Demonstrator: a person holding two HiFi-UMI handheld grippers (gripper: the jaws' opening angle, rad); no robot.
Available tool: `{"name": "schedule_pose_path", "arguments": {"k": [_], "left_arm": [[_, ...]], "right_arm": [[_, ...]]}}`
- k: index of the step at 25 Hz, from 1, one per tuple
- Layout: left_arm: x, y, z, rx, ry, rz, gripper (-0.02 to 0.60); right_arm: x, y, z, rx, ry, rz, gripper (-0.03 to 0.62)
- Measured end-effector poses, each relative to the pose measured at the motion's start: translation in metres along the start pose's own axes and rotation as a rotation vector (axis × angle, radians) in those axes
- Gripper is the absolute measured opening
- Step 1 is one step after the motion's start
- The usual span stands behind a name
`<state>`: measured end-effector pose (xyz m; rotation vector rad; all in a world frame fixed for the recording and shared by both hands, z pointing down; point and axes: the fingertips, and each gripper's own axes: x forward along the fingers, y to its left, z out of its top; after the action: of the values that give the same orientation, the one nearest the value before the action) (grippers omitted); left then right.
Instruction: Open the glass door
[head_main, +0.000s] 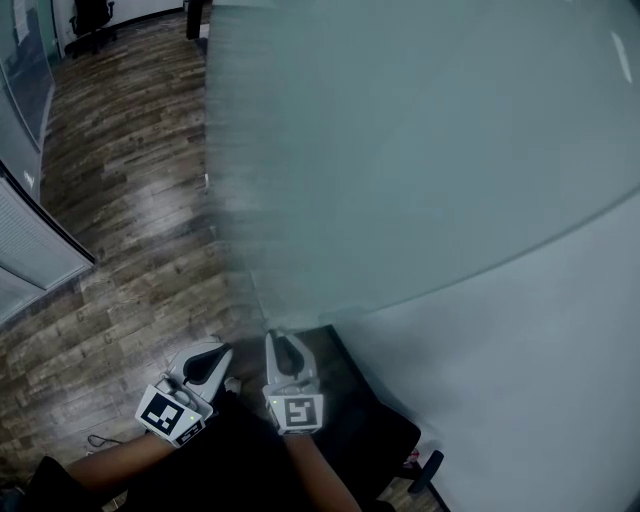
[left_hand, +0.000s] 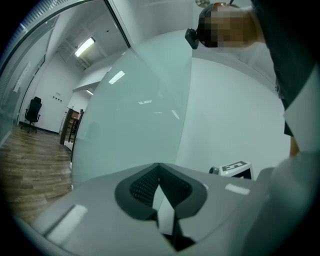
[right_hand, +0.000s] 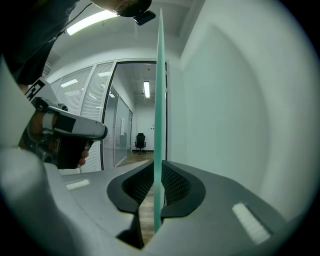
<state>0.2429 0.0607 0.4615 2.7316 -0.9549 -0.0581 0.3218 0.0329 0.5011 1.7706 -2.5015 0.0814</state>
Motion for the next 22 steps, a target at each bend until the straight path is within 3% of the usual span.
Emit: {"name": "schedule_pose_path", "arguments": {"k": [8, 13, 22], "left_arm": [[0.007, 0.001, -0.014, 0.008, 0.031, -0.044, 0.000], [0.015, -0.006, -0.016, -0.038, 0.043, -0.109, 0.000], [0.025, -0.011, -0.029, -0.052, 0.080, -0.187, 0.000]], "right_arm": [[-0.002, -0.014, -0.001, 0.013, 0.008, -0.042, 0.044], [-0.007, -0.027, -0.006, 0.013, 0.032, -0.067, 0.046], [-0.010, -0.045, -0.001, -0.001, 0.015, -0.130, 0.051]]}}
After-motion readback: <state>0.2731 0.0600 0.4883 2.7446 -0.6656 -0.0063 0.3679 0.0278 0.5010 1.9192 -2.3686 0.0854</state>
